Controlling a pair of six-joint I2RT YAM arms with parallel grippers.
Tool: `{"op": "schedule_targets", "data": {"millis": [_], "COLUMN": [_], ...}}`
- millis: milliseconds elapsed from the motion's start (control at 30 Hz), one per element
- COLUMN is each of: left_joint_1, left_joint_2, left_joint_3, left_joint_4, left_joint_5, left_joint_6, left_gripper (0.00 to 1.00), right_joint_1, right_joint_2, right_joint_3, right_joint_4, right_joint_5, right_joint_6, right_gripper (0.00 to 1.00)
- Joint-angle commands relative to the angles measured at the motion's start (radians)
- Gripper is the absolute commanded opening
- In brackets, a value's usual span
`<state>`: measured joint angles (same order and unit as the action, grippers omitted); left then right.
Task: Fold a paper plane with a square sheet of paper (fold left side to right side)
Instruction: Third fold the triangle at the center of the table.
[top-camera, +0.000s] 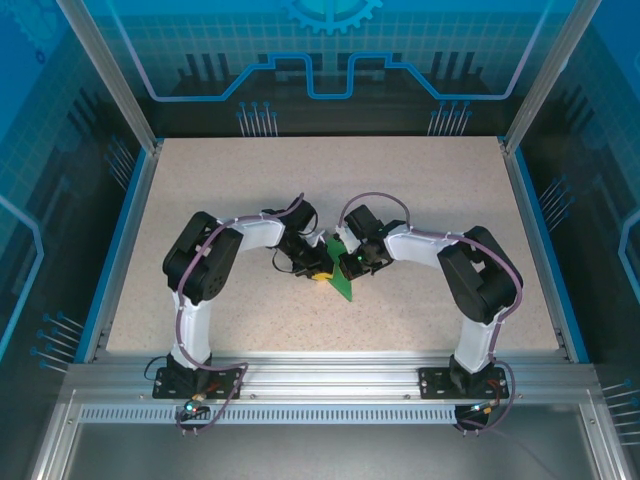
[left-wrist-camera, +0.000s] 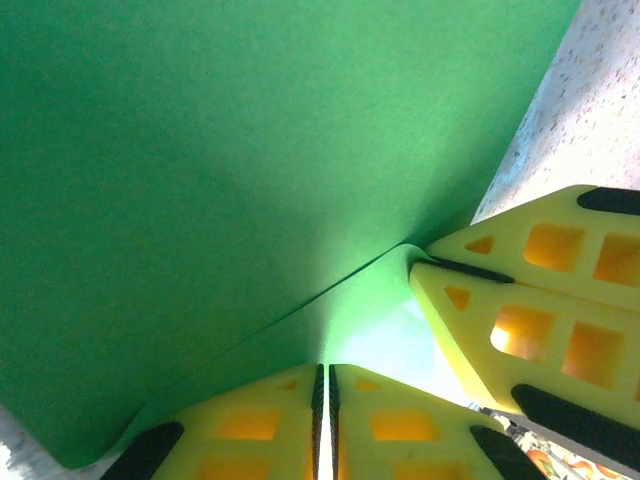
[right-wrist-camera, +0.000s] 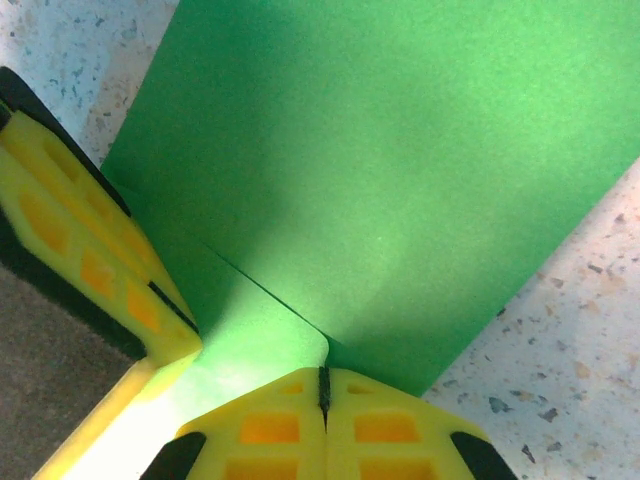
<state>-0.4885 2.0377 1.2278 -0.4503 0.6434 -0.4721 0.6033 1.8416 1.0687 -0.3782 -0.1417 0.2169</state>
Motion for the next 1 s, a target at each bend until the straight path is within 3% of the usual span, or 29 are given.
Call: {"op": "schedule_targets", "data": {"millis": [0, 100, 433, 633, 733, 967], "left_joint_1": [-0.002, -0.003, -0.003, -0.004, -0.004, -0.004], "left_joint_2": [0.028, 0.037, 0.06, 0.061, 0.059, 0.059], "left_joint_3": [0.004, 0.003, -0.025, -0.032, -0.031, -0.024], "left_joint_4": [-0.046, -0.061, -0.061, -0.064, -0.065, -0.07], "left_joint_5": [-0.054, -0.078, -0.124, -0.135, -0.138, -0.138], "left_joint_6": [0.009, 0.02, 0.02, 0.021, 0.018, 0.02], "left_gripper": [0.13, 0.13, 0.0, 0.0, 0.0, 0.0], "right_joint_1": [0.018, 0.014, -0.023, -0.045, -0.045, -0.023], "right_joint_2": [0.068, 0.06, -0.013, -0.105, -0.155, -0.199], "right_joint_3": [-0.026, -0.025, 0.04, 0.023, 0.001, -0.095], "right_joint_4": [-0.097, -0.091, -0.09, -0.119, -0.146, -0.069], "right_joint_5": [0.009, 0.004, -0.043, -0.039, -0.064, -0.255], "right_joint_6": [-0.011, -0.004, 0.037, 0.064, 0.067, 0.118], "right_gripper": [0.0, 0.0, 0.2, 0.28, 0.25, 0.04]}}
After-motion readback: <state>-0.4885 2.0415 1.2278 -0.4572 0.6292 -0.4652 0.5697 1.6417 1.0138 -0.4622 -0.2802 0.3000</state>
